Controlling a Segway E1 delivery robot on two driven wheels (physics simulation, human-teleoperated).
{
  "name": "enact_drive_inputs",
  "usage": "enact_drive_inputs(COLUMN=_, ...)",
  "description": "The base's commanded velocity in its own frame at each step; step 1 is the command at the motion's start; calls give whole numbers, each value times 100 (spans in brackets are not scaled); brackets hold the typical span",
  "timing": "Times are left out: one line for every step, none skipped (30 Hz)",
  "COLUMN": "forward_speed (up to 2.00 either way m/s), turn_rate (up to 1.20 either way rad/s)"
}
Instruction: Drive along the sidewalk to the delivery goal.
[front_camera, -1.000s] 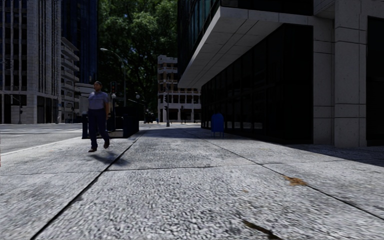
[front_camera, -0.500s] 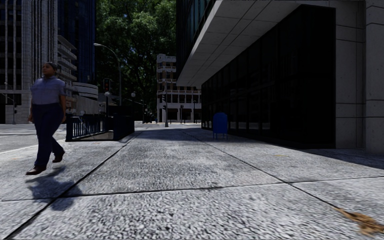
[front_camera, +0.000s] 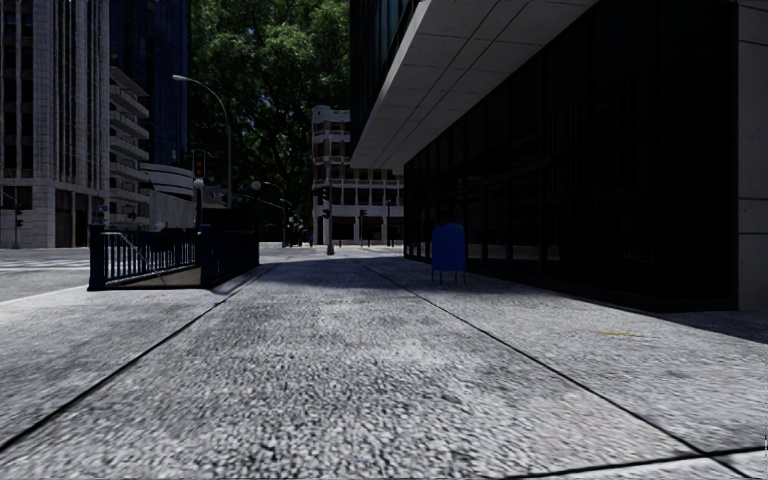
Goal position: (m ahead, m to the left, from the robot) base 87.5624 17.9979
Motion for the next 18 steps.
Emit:
enact_drive_inputs(forward_speed=200, turn_rate=0)
enact_drive_inputs(forward_speed=200, turn_rate=0)
enact_drive_inputs(forward_speed=200, turn_rate=0)
enact_drive_inputs(forward_speed=200, turn_rate=0)
enact_drive_inputs(forward_speed=200, turn_rate=0)
enact_drive_inputs(forward_speed=200, turn_rate=0)
enact_drive_inputs(forward_speed=200, turn_rate=0)
enact_drive_inputs(forward_speed=200, turn_rate=0)
enact_drive_inputs(forward_speed=200, turn_rate=0)
enact_drive_inputs(forward_speed=200, turn_rate=0)
enact_drive_inputs(forward_speed=200, turn_rate=0)
enact_drive_inputs(forward_speed=200, turn_rate=0)
enact_drive_inputs(forward_speed=200, turn_rate=0)
enact_drive_inputs(forward_speed=200, turn_rate=0)
enact_drive_inputs(forward_speed=200, turn_rate=0)
enact_drive_inputs(forward_speed=200, turn_rate=0)
enact_drive_inputs(forward_speed=200, turn_rate=0)
enact_drive_inputs(forward_speed=200, turn_rate=0)
